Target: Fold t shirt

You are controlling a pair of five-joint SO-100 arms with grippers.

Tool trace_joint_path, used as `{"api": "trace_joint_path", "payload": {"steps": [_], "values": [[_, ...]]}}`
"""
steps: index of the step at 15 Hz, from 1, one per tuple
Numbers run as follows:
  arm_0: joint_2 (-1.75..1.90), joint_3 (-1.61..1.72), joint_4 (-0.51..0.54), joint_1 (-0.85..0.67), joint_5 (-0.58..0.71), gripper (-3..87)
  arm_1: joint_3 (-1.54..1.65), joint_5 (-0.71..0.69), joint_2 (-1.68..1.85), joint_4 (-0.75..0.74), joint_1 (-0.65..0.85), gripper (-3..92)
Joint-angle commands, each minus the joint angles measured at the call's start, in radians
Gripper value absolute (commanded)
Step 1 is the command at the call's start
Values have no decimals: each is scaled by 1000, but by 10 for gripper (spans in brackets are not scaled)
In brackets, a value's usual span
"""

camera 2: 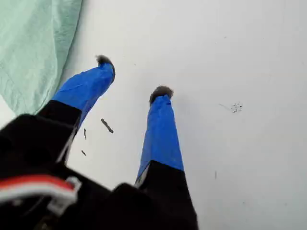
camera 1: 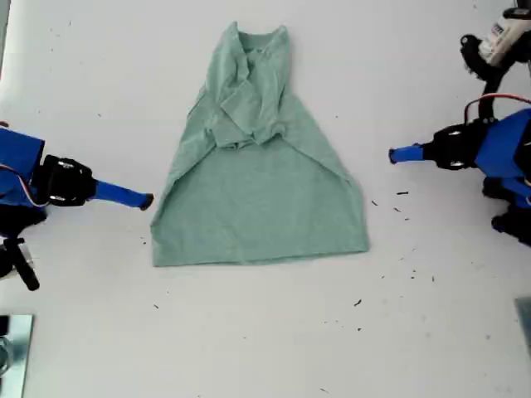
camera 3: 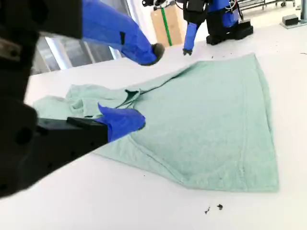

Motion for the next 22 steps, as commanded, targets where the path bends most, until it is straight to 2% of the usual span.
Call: {"api": "trace_joint_path", "payload": {"steps": [1, 7, 9, 11, 12, 13, 14, 16, 17, 18, 19, 20, 21, 22], "values": [[5, 11, -12, 26, 8, 180, 51, -12, 8, 2, 6, 177], [5, 12, -14, 9, 18, 183, 51, -12, 8, 2, 6, 177], [5, 9, -11, 66, 11, 176, 51, -83, 8, 2, -48, 175], [5, 9, -11, 2, 11, 151, 51, 11, 8, 2, -212, 161], [5, 3, -8, -41, -14, 153, 51, 109, 8, 2, -207, 157], [5, -6, 5, -28, -129, 158, 51, 296, 8, 2, -206, 157], [5, -6, 6, 8, -183, 157, 51, 354, 8, 2, -167, 159], [5, -8, 2, -18, -175, -1, 51, 161, 8, 2, -155, 157], [5, -18, -29, 20, -175, -1, 29, 262, 9, 18, -149, 150], [5, -20, -26, 12, -233, -2, 0, 299, 9, 5, -232, 76], [5, -17, -11, -3, -270, -2, -43, 236, 11, -83, -250, 25], [5, -17, 6, 0, -270, -2, -109, 199, 11, -143, -267, 25], [5, -17, 17, -15, -262, -2, -216, 216, -28, -100, -282, 25], [5, -14, 21, -26, -253, -2, -376, 259, -212, -55, -318, 25]]}}
